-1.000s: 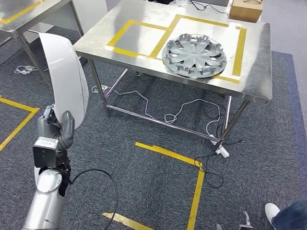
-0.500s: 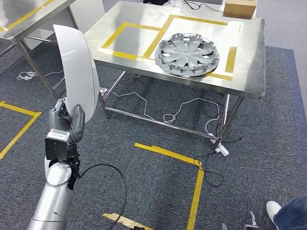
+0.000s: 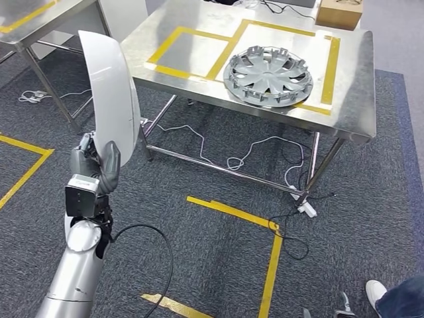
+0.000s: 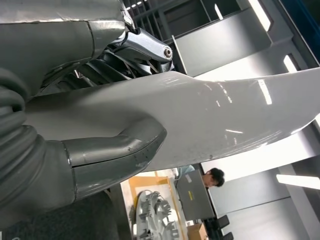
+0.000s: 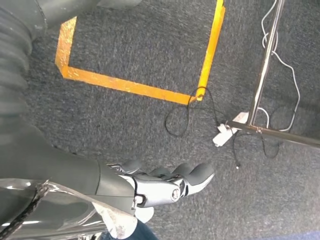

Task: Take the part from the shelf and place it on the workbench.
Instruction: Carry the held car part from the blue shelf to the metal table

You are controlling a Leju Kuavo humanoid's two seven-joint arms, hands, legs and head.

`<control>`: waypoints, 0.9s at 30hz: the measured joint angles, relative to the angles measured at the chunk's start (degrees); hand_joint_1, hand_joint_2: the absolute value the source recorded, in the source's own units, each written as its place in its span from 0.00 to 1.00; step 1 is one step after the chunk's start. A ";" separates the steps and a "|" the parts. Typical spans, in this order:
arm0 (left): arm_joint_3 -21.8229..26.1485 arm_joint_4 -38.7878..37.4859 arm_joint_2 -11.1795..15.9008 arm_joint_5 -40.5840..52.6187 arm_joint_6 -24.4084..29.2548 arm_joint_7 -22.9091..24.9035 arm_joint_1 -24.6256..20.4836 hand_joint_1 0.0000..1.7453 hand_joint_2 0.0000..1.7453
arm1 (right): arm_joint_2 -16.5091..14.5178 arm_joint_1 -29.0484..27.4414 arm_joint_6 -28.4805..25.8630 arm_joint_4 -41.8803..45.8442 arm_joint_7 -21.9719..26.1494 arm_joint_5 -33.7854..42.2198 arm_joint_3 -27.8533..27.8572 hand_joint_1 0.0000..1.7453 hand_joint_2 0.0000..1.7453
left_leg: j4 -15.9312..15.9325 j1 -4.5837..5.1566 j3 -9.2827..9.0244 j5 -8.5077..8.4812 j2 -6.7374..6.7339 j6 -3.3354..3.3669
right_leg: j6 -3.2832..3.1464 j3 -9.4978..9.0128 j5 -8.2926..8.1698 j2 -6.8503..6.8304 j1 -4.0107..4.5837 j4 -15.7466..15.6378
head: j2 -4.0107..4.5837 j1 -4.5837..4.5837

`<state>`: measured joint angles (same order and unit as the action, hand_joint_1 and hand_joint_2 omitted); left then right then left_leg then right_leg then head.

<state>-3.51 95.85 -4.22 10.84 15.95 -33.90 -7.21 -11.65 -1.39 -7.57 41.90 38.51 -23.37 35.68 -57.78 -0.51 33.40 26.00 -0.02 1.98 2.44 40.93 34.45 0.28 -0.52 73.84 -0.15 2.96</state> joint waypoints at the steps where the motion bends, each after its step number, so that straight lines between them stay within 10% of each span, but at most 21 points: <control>1: -0.05 -0.10 0.00 -0.01 0.08 0.01 -0.05 1.00 1.00 | 0.00 0.01 0.01 0.00 0.00 0.03 0.03 0.00 1.00 | -0.02 0.00 -0.08 0.05 0.03 -0.02 | -0.10 -0.96 -1.78 0.00 0.00 -2.31 | 0.00 0.00; 5: -0.12 -0.24 0.02 -0.08 0.55 0.03 -0.43 1.00 1.00 | 0.00 0.32 0.01 0.01 -0.01 0.19 0.14 0.00 1.00 | -0.27 0.27 -0.14 0.31 0.13 -0.66 | -0.86 -7.57 -7.27 -0.02 0.16 -15.77 | 0.00 0.06; 10: -0.19 -0.32 0.15 -0.09 0.83 0.05 -0.86 1.00 1.00 | 0.00 0.30 0.13 0.08 0.00 0.37 0.29 0.00 1.00 | -2.49 0.15 0.81 1.95 0.15 -2.12 | -2.31 -8.24 -7.48 0.00 -0.02 -16.92 | 0.00 0.20; 13: -0.20 -0.46 0.32 -0.09 0.88 0.04 -0.97 1.00 1.00 | 0.00 0.33 0.18 0.13 0.00 0.39 0.37 0.00 1.00 | -13.23 -0.04 5.52 7.19 0.15 -2.85 | -2.79 -8.36 -7.46 -0.08 -0.11 -17.01 | 0.00 0.34; 15: -0.21 -0.63 0.42 -0.09 0.88 0.06 -0.88 1.00 1.00 | 0.00 0.29 0.19 0.13 0.00 0.38 0.42 0.00 1.00 | -16.76 -0.08 7.15 7.61 0.15 -2.97 | -2.82 -8.42 -7.42 -0.03 -0.09 -16.97 | 0.00 0.34; 20: -0.23 -0.74 0.48 -0.09 0.88 0.09 -1.13 1.00 1.00 | 0.00 0.35 0.20 0.13 0.00 0.39 0.54 0.00 1.00 | -1.53 0.11 0.17 0.21 0.17 -2.19 | -2.13 -8.71 -7.14 0.14 0.15 -16.79 | 0.00 0.28; 24: -0.31 -0.75 0.50 -0.09 1.02 0.13 -1.23 1.00 1.00 | -0.01 0.34 0.13 0.15 0.00 0.51 0.65 0.00 1.00 | -0.10 0.12 -0.06 0.06 0.16 -1.01 | -0.95 -8.01 -6.80 0.09 0.15 -16.49 | 0.00 0.23; 27: -0.50 -0.77 0.43 -0.09 1.18 0.13 -1.39 1.00 1.00 | 0.00 0.38 0.02 0.16 0.00 0.74 0.71 0.00 1.00 | 0.24 -0.06 -0.06 -0.19 0.08 -0.14 | -0.19 -4.27 -2.60 0.03 0.02 -8.90 | 0.00 0.01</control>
<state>-4.01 95.08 -3.79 10.75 17.13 -33.76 -8.60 -11.65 -1.02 -7.56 42.06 38.51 -22.63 36.39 -57.55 -0.57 33.34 25.82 0.05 1.83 2.25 36.66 31.85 0.31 -0.50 64.94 -0.15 2.97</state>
